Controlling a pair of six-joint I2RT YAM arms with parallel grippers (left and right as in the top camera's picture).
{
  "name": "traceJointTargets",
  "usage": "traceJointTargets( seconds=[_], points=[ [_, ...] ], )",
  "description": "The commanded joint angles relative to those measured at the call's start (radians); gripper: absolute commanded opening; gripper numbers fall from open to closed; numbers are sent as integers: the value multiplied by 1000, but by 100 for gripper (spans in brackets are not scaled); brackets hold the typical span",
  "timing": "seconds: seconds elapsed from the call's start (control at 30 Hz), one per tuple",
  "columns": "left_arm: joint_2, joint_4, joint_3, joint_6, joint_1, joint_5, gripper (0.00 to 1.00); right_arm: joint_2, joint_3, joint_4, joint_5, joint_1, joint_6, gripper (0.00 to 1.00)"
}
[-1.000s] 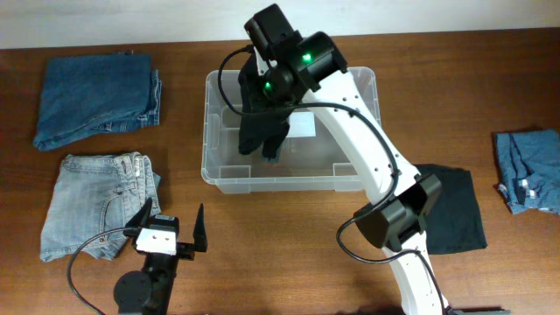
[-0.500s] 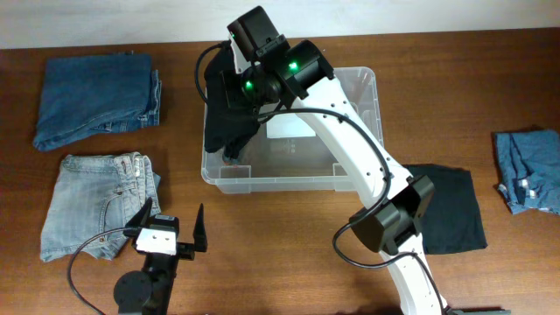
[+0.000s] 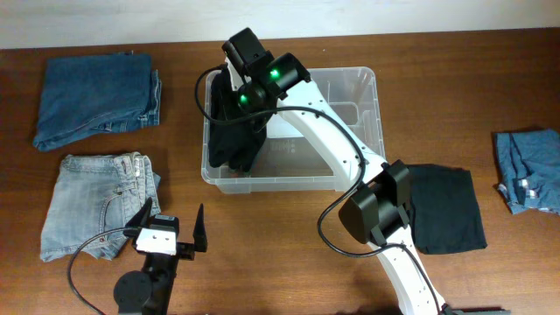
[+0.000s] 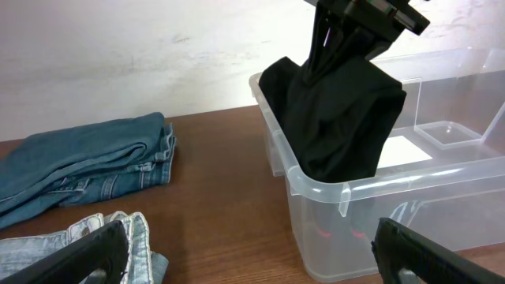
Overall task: Pack container
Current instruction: 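Lift the black garment and carry it over the clear bin, then lower the black garment into the bin's left side and release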
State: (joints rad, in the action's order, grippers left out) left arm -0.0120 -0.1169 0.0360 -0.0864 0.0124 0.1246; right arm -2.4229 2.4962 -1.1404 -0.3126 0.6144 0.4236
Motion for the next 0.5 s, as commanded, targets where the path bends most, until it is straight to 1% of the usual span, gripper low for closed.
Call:
traceJointTargets(
  seconds=[0.0, 0.23, 0.33, 0.47],
  points=[
    [5, -1, -4, -9, -5, 14, 99, 4, -9, -4, 7, 1, 3, 4],
    [5, -1, -4, -9, -5, 14, 99, -4, -48, -88, 181, -5, 0, 4],
    [5, -2, -4, -9, -5, 14, 99, -5, -48, -147, 296, -17, 0, 5],
    [5, -1, -4, -9, -5, 14, 99, -5, -48, -182, 329, -38, -20, 5]
  ],
)
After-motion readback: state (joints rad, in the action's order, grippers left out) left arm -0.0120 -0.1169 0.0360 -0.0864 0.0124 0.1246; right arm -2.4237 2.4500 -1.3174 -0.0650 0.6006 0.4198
